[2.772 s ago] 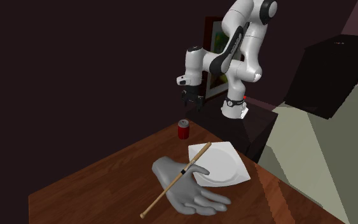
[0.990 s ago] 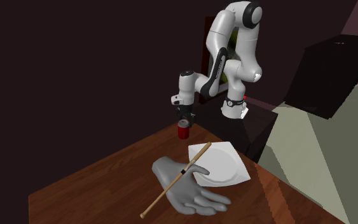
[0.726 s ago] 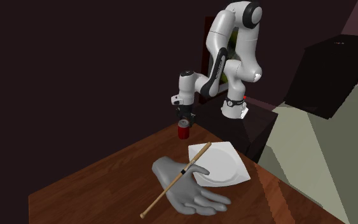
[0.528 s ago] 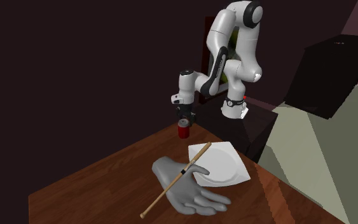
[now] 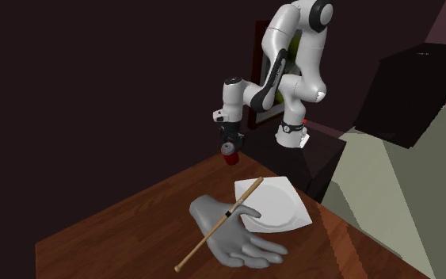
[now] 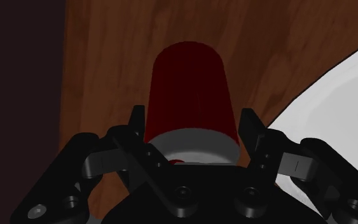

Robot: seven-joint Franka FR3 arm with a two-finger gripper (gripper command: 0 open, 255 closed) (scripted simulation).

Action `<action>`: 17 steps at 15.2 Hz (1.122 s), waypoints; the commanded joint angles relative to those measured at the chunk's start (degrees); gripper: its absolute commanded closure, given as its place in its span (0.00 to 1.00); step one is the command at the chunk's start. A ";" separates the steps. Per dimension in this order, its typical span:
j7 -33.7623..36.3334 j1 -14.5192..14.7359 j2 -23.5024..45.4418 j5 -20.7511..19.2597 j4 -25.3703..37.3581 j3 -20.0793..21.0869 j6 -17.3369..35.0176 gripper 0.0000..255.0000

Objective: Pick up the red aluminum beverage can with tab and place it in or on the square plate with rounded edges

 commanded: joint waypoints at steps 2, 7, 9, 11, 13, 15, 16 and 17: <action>0.59 -0.27 -3.00 -0.99 0.06 0.01 -3.05 1.00; 1.28 -0.56 -7.04 -1.91 0.91 0.27 -7.90 1.00; 1.41 -0.63 -8.04 -2.08 1.19 0.35 -9.17 1.00; 4.70 0.93 -8.93 -1.55 0.76 2.53 -9.69 1.00; 7.92 2.55 -9.55 -0.87 0.63 4.71 -10.23 1.00; 11.08 4.18 -9.88 -0.10 0.81 6.89 -10.78 1.00; 12.64 5.01 -9.93 0.30 1.02 7.98 -11.06 1.00; 14.19 5.82 -9.92 0.71 1.30 9.06 -11.34 1.00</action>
